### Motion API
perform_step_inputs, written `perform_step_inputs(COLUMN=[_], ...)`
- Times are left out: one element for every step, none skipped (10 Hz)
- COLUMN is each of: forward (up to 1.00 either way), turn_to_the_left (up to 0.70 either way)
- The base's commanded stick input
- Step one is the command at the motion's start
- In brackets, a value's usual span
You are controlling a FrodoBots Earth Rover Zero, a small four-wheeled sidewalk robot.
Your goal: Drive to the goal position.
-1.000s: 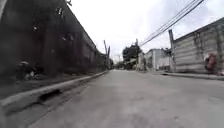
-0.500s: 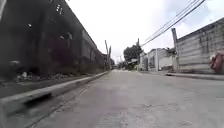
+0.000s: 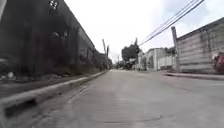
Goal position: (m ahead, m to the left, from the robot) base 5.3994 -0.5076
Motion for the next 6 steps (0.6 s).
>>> perform_step_inputs(forward=[0.85, 0.85, 0.85, 0.85, 0.85, 0.85], turn_to_the_left=[0.00, 0.00, 0.00, 0.00, 0.00, 0.00])
